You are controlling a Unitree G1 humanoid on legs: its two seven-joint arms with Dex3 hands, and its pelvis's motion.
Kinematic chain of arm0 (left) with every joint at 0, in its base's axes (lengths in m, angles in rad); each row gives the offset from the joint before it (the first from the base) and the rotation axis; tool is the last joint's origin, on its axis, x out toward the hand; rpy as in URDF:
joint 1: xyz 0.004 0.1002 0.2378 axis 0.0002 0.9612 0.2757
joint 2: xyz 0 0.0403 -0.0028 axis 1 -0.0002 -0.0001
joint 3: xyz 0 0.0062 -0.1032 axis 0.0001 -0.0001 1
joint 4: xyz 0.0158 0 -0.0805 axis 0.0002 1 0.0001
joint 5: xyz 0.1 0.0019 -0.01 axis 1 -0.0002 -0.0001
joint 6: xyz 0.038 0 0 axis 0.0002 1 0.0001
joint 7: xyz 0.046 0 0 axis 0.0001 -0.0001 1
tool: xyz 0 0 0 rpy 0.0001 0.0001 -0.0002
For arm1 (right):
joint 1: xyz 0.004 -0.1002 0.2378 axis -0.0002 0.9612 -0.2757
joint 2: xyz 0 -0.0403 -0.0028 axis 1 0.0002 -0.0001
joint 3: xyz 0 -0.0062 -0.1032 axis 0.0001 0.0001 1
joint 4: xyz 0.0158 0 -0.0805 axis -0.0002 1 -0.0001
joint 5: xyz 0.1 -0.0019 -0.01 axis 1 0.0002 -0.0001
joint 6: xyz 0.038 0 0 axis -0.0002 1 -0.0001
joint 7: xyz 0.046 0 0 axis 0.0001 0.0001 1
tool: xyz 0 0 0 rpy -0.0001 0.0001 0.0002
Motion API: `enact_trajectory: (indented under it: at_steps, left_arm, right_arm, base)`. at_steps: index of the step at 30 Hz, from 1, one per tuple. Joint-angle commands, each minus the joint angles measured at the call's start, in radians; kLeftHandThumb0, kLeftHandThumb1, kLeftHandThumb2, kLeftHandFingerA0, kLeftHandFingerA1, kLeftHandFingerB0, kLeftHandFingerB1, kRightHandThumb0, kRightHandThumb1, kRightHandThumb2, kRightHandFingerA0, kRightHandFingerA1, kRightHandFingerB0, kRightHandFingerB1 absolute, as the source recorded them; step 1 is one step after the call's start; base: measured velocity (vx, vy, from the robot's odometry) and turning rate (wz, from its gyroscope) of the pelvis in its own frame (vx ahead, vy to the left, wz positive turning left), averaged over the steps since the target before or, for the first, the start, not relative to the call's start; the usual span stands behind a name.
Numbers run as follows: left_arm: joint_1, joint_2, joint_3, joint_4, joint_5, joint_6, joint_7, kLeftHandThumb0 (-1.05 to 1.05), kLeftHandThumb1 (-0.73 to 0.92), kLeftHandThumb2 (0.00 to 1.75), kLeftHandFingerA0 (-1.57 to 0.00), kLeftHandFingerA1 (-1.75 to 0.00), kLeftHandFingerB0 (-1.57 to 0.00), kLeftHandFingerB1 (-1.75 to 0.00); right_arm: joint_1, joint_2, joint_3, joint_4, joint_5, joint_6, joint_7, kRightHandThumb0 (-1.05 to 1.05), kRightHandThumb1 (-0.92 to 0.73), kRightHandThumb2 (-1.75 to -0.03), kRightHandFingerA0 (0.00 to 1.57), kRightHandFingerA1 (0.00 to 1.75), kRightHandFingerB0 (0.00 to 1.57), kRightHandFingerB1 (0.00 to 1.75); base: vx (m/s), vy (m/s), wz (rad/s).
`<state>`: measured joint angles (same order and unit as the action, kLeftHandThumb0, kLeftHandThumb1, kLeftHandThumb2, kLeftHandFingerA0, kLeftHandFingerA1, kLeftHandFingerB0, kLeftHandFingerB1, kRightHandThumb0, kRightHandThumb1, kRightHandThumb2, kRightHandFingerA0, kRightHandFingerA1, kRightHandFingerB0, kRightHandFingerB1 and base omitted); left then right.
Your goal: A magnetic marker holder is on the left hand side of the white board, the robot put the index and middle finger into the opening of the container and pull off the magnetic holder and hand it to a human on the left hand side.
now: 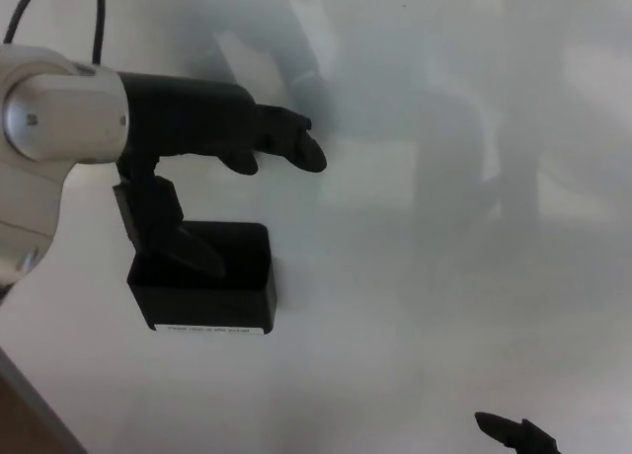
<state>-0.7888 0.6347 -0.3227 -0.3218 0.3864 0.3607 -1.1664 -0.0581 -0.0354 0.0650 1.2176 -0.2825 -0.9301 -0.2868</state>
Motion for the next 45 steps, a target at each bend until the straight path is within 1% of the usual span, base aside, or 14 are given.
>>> enact_trajectory:
  at_steps: [1,3,4,7,8,10,22,26,36,37,40,42,43,45]
  left_arm:
    - [-0.015,0.053,-0.001,-0.043,-0.003,0.022,-0.028,-0.36,0.24,0.87,-0.02,-0.49,0.00,-0.46]
    - [-0.018,0.057,-0.009,-0.064,-0.002,0.046,-0.038,-0.36,0.23,0.86,-0.03,-0.49,0.00,-0.45]
    - [-0.020,0.056,-0.017,-0.069,0.001,0.063,-0.042,-0.75,0.48,0.83,0.00,-0.37,-0.16,-0.39]
    - [-0.021,0.058,-0.024,-0.073,0.002,0.078,-0.043,-0.75,0.48,0.83,0.00,-0.37,-0.16,-0.39]
    - [-0.021,0.056,-0.030,-0.071,0.003,0.094,-0.046,-0.71,0.53,0.57,-0.09,-0.30,-0.13,-0.25]
    - [0.001,0.049,-0.079,-0.022,0.025,0.094,-0.048,-0.77,0.45,0.79,-0.08,-0.40,-0.09,-0.27]
    - [0.016,0.008,-0.251,0.203,0.059,0.205,-0.089,-0.76,0.46,0.83,0.00,-0.16,-0.06,-0.10]
    - [0.027,-0.011,-0.280,0.249,0.057,0.231,-0.084,-0.76,0.51,0.57,-0.23,-0.41,0.00,-0.22]
    - [0.000,-0.013,-0.282,0.311,0.046,0.250,-0.087,-0.74,0.43,0.83,-0.13,-0.47,0.00,-0.11]
    - [-0.003,-0.013,-0.280,0.311,0.045,0.257,-0.088,-0.80,0.53,0.58,-0.13,-0.34,0.00,-0.19]
    - [-0.004,-0.010,-0.278,0.300,0.051,0.270,-0.085,-0.81,0.53,0.62,-0.16,-0.37,0.00,-0.16]
    - [-0.002,-0.008,-0.279,0.293,0.054,0.272,-0.081,-0.81,0.52,0.61,-0.17,-0.37,0.00,-0.16]
    - [0.000,-0.007,-0.280,0.290,0.062,0.266,-0.070,-0.81,0.47,0.83,-0.26,-0.50,-0.01,-0.04]
    - [0.002,-0.007,-0.281,0.286,0.070,0.258,-0.057,-0.81,0.47,0.83,-0.26,-0.50,-0.01,-0.04]
  right_arm:
    - [-0.008,-0.010,-0.007,-0.001,0.016,-0.002,0.007,-0.43,-0.76,-0.63,0.88,0.58,0.57,0.41]
    - [-0.012,-0.009,-0.009,0.001,0.019,-0.001,0.009,-0.44,-0.62,-1.00,0.87,0.76,0.49,0.58]
    - [-0.013,-0.009,-0.009,0.001,0.018,0.000,0.009,-0.43,-0.62,-1.00,0.87,0.76,0.49,0.58]
    - [-0.014,-0.009,-0.008,0.002,0.016,0.001,0.009,-0.43,-0.62,-1.00,0.87,0.76,0.49,0.58]
    - [-0.014,-0.009,-0.009,0.003,0.018,0.000,0.011,-0.45,-0.76,-0.63,0.88,0.60,0.58,0.41]
    - [-0.004,-0.007,-0.007,0.002,0.014,-0.006,0.008,-0.43,-0.75,-0.62,0.88,0.59,0.59,0.42]
    - [0.003,-0.006,-0.011,0.002,0.019,-0.011,0.015,-0.42,-0.76,-0.63,0.88,0.61,0.60,0.42]
    - [0.008,-0.007,-0.009,0.003,0.015,-0.015,0.007,-0.42,-0.76,-0.63,0.89,0.61,0.61,0.42]
    - [0.011,-0.010,-0.011,0.005,0.021,-0.014,0.016,-0.42,-0.76,-0.63,0.89,0.60,0.59,0.42]
    - [0.011,-0.010,-0.010,0.005,0.018,-0.014,0.012,-0.42,-0.62,-0.99,0.87,0.76,0.51,0.59]
    - [0.013,-0.009,-0.008,0.003,0.015,-0.013,0.007,-0.41,-0.61,-0.99,0.87,0.76,0.51,0.59]
    - [0.015,-0.008,-0.008,0.003,0.018,-0.014,0.011,-0.42,-0.75,-0.63,0.89,0.61,0.59,0.42]
    - [0.016,-0.008,-0.006,0.003,0.014,-0.016,0.006,-0.41,-0.61,-0.99,0.87,0.76,0.51,0.59]
    - [0.016,-0.010,-0.003,0.003,0.009,-0.018,0.000,-0.41,-0.61,-0.99,0.87,0.76,0.51,0.59]
  base:
    - [0.00,0.000,0.00]
    - [0.00,0.000,0.00]
    - [0.00,0.000,0.00]
    - [0.00,0.000,0.00]
    - [0.00,0.000,0.00]
    - [0.00,0.000,0.00]
    - [0.00,0.000,0.00]
    - [0.00,0.000,0.00]
    - [0.00,0.000,0.00]
    - [0.00,0.000,0.00]
    - [0.00,0.000,0.00]
    - [0.00,0.000,0.00]
    - [0.00,0.000,0.00]
    - [0.00,0.000,0.00]
